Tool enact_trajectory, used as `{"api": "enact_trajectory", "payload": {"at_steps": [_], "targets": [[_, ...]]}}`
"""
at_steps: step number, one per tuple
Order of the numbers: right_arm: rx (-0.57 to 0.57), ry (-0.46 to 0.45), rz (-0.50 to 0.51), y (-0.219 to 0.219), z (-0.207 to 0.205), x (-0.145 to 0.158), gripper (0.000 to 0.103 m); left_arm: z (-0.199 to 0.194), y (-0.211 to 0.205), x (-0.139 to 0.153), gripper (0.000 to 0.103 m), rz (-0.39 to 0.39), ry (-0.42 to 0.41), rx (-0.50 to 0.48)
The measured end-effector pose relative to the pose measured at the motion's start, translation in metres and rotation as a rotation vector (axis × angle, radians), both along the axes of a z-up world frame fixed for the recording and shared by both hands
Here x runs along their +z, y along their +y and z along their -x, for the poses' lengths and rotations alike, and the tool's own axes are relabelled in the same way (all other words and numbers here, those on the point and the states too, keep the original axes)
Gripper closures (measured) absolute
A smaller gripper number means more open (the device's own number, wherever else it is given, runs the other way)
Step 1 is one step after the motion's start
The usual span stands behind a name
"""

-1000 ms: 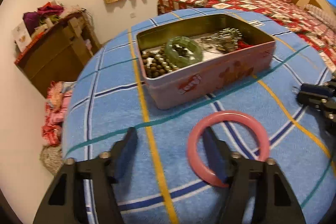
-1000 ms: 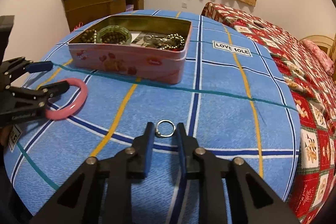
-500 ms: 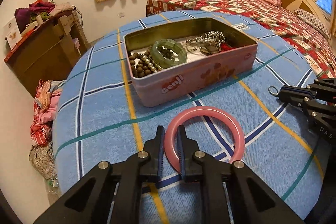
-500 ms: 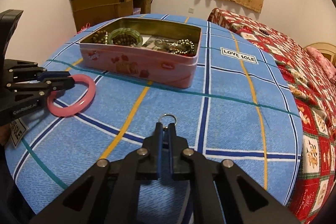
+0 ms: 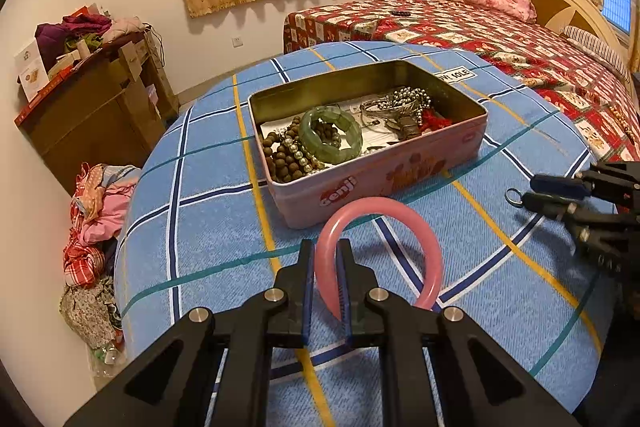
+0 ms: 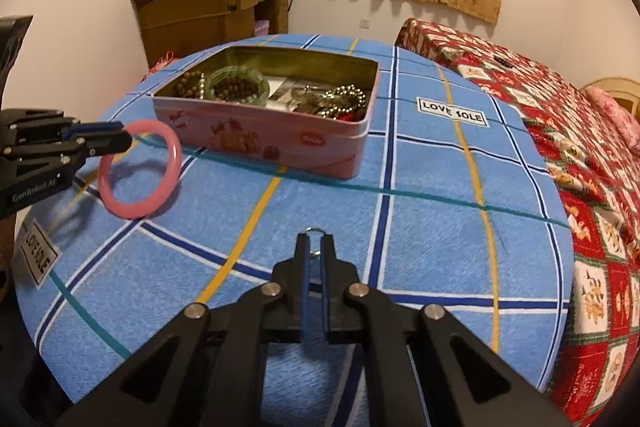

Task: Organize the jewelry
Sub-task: 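Close the left tool on the pink bangle while the right tool grips the small silver ring, then carry the pink bangle in the left tool over the tin while the right tool carries the ring there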

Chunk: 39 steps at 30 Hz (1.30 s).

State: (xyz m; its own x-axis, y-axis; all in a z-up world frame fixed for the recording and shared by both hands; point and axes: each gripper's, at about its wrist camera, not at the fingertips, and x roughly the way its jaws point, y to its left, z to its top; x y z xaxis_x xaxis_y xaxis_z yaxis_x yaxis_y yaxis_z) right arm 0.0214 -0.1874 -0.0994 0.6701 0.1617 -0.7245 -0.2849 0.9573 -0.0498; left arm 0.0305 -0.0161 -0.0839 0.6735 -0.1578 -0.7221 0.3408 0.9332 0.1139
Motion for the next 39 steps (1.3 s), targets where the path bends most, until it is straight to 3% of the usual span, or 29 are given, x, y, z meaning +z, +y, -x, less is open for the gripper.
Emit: {"api": "enact_trajectory", "payload": {"at_steps": [2, 8, 11, 18, 39], "targets": [[-0.003, 0.005, -0.006, 0.001, -0.003, -0.002, 0.065, 0.0, -0.001, -0.001, 0.093, 0.001, 0.003, 0.001], [-0.012, 0.026, 0.012, 0.004, -0.01, -0.009, 0.065, -0.003, 0.0, -0.004, 0.093, 0.003, 0.009, 0.005], [-0.003, 0.026, 0.009, 0.004, -0.007, -0.009, 0.082, -0.003, -0.001, -0.004, 0.093, 0.007, 0.007, 0.004], [0.001, 0.005, -0.003, 0.003, -0.002, -0.004, 0.082, 0.001, 0.0, 0.003, 0.093, 0.017, -0.009, -0.002], [0.005, -0.125, 0.022, 0.013, -0.006, 0.037, 0.082, -0.006, 0.001, 0.059, 0.093, 0.038, -0.129, 0.042]]}}
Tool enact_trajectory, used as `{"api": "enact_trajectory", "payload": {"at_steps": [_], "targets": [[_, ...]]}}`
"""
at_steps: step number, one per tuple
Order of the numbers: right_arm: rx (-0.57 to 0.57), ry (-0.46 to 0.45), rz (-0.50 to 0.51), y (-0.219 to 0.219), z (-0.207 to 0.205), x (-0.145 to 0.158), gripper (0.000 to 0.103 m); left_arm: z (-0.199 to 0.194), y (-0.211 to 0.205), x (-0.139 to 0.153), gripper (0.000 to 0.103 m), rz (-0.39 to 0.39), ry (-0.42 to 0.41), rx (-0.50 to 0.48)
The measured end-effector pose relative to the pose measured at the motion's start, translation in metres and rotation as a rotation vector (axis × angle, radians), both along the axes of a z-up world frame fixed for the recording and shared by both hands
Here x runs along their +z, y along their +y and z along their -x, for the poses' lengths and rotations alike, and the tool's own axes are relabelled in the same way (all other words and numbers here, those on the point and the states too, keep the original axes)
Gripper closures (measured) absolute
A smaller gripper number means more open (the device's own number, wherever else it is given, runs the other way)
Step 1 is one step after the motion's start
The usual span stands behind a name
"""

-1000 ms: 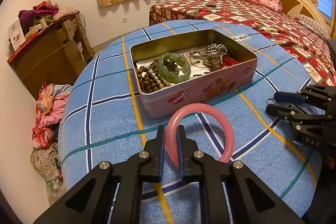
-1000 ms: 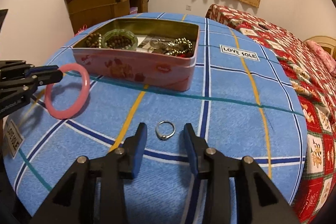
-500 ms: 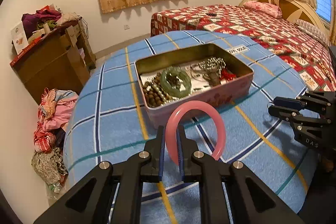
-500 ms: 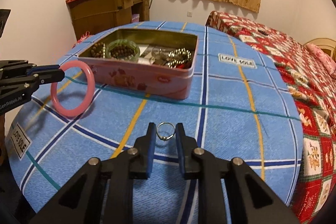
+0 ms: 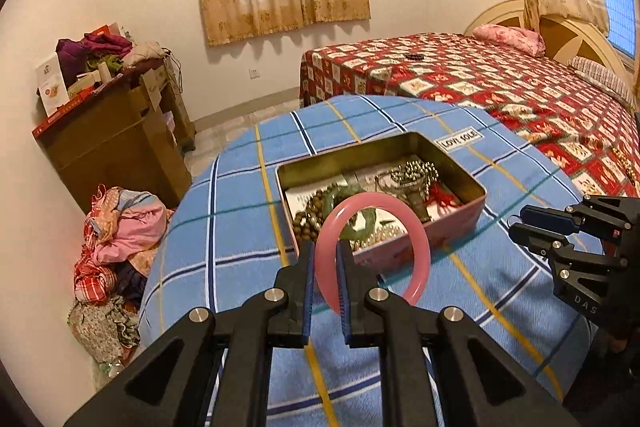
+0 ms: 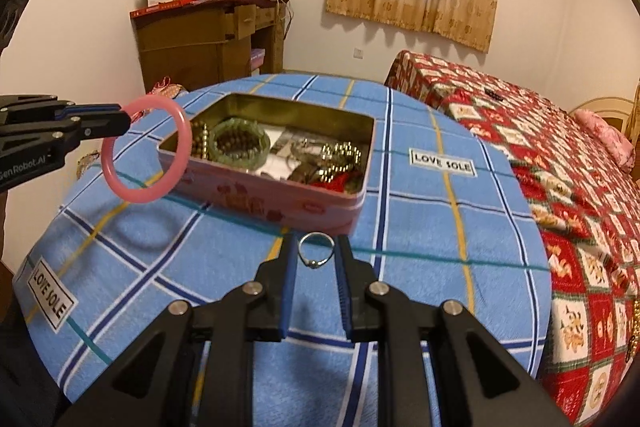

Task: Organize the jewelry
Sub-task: 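Carry the pink bangle in the left tool over the tin while the right tool carries the ring there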

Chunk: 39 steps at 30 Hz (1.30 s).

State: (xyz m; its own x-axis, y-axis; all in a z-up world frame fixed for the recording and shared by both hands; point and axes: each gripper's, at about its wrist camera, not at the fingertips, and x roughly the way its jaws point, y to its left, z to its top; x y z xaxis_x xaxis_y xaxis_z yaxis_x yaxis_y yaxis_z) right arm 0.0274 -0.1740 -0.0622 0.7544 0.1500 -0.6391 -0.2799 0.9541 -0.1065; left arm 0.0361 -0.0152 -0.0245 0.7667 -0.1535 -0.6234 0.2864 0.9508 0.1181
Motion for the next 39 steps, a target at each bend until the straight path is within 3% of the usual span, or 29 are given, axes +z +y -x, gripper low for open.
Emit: {"api": "enact_trajectory", "payload": {"at_steps": [25, 39], "targets": [[-0.001, -0.069, 0.034, 0.008, -0.048, 0.037, 0.082, -0.045, -0.005, 0.018, 0.093, -0.03, -0.031, 0.023], [0.005, -0.072, 0.083, 0.023, -0.077, 0.04, 0.082, -0.079, -0.009, 0.025, 0.093, -0.043, -0.035, 0.041]]}}
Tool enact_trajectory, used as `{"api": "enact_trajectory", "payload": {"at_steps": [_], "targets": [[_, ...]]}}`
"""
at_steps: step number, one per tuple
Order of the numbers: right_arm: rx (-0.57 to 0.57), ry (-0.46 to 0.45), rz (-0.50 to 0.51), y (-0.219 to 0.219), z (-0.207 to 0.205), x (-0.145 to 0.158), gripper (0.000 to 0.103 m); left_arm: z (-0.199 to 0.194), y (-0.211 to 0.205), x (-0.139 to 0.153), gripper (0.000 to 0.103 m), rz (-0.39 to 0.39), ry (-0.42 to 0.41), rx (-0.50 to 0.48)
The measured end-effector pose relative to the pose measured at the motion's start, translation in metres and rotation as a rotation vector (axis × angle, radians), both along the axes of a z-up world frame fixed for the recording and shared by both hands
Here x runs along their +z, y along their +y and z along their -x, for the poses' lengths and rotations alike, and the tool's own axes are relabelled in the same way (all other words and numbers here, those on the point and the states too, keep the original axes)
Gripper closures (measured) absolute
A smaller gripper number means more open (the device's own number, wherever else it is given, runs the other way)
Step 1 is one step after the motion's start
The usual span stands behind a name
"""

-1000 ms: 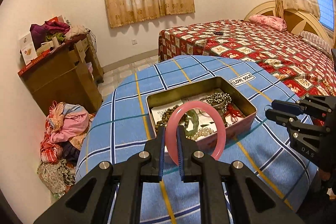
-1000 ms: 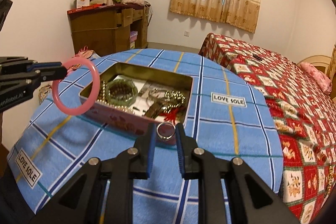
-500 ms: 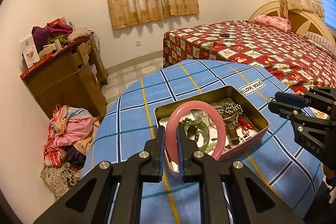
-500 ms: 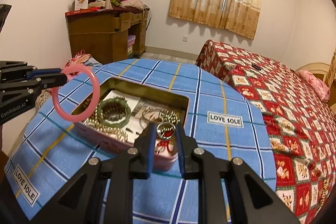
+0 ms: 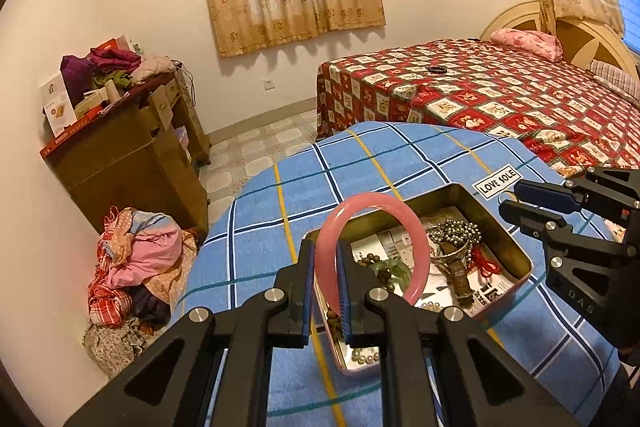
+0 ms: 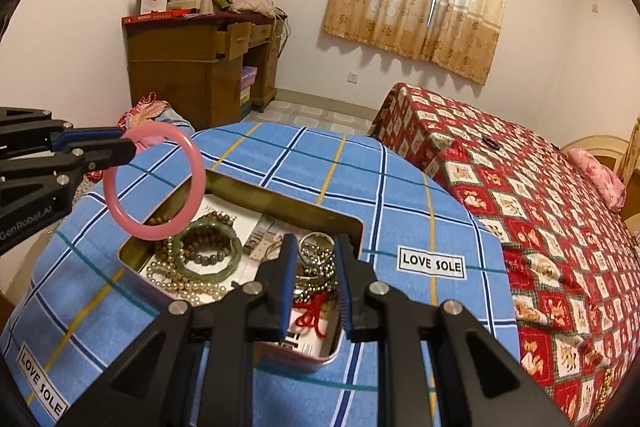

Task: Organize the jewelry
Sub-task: 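Carry the pink bangle in the left tool over the tin while the right tool carries the ring there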

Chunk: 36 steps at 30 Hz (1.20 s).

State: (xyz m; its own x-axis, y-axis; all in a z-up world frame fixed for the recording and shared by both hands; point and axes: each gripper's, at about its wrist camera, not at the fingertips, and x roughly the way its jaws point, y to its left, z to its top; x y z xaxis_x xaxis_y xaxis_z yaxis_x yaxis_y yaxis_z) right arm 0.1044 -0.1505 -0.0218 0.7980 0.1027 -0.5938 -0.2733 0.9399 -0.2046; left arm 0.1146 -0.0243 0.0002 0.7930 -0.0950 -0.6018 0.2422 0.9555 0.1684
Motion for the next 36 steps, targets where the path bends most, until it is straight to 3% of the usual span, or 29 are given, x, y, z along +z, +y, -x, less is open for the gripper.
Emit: {"api": "enact_trajectory", "payload": {"at_steps": [36], "targets": [[-0.035, 0.092, 0.056, 0.013, -0.04, -0.033, 0.082, -0.042, -0.01, -0.048, 0.093, -0.045, 0.104, 0.023]]}}
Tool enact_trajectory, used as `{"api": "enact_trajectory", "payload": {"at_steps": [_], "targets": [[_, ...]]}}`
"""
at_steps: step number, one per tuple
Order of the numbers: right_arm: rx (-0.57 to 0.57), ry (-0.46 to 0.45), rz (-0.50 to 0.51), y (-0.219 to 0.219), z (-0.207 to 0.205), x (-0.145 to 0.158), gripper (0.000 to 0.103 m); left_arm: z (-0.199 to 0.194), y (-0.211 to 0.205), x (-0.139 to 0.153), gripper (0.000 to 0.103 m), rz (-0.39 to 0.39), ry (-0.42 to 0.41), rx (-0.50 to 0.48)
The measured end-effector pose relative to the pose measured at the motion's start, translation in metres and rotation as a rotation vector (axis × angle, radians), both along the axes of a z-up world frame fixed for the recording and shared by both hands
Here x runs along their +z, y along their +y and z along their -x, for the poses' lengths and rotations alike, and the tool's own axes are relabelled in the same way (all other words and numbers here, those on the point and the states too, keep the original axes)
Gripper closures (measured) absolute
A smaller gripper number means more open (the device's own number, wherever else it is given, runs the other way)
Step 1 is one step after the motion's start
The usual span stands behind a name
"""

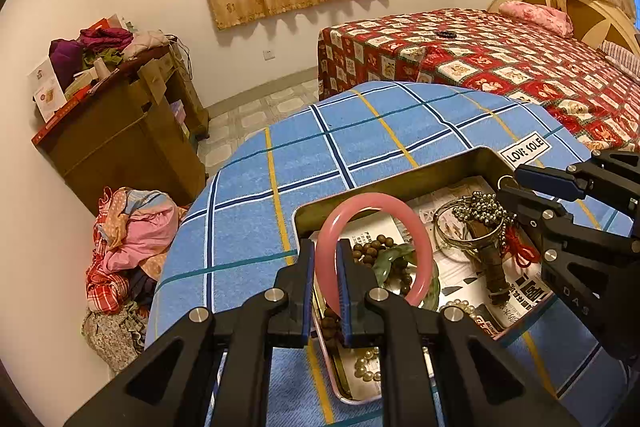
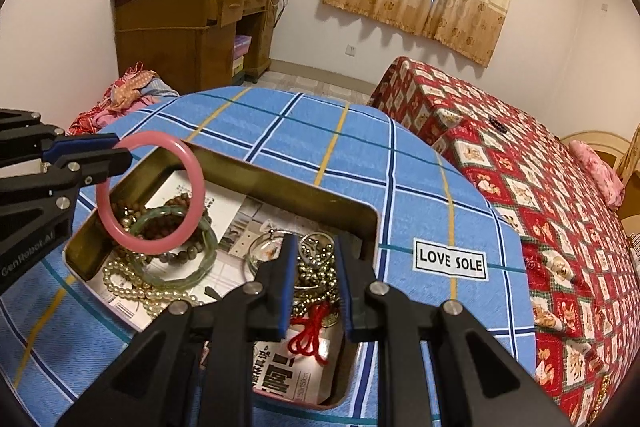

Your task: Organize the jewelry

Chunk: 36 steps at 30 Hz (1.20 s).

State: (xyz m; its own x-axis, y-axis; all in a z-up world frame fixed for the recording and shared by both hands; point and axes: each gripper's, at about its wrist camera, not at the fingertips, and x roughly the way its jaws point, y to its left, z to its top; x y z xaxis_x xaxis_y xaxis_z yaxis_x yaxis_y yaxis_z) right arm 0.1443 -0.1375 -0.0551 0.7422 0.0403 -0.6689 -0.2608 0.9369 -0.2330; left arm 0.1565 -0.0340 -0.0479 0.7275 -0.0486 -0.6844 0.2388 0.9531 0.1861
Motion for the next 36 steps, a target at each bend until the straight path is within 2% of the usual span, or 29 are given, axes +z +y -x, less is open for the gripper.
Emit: {"api": "enact_trajectory", "payload": {"at_steps": [13, 18, 19, 20, 21, 23, 26, 29, 36], "targets": [[-0.006, 0.009, 0.002, 0.002, -0.002, -0.004, 0.082, -0.002, 0.001, -0.006, 0.093, -0.001, 0.013, 0.0], [-0.006, 0.002, -0.002, 0.001, -0.001, -0.004, 0.08, 0.001, 0.002, -0.004, 0.091, 0.025, 0.003, -0.019], [-0.006, 0.0, -0.003, 0.001, -0.001, -0.004, 0.075, 0.003, 0.002, -0.003, 0.087, 0.018, -0.002, -0.013], [-0.003, -0.001, -0.008, -0.001, -0.001, -0.004, 0.062, 0.004, 0.002, -0.002, 0.069, 0.008, -0.012, -0.001], [-0.002, -0.009, -0.012, -0.002, 0.001, -0.004, 0.052, 0.007, 0.004, 0.0, 0.042, 0.009, -0.031, 0.011], [-0.009, -0.023, -0.002, -0.004, 0.002, -0.003, 0.05, 0.013, 0.008, 0.007, 0.022, 0.015, -0.087, 0.04], [-0.023, -0.029, 0.001, -0.007, 0.004, -0.003, 0.049, 0.017, 0.014, 0.014, 0.021, 0.034, -0.089, 0.046], [-0.052, -0.054, -0.01, -0.012, 0.009, 0.003, 0.041, 0.025, 0.02, 0.02, 0.021, 0.035, -0.113, 0.057], [-0.085, -0.082, -0.057, -0.02, 0.019, 0.011, 0.039, 0.033, 0.029, 0.024, 0.021, 0.064, -0.118, 0.079]]}}
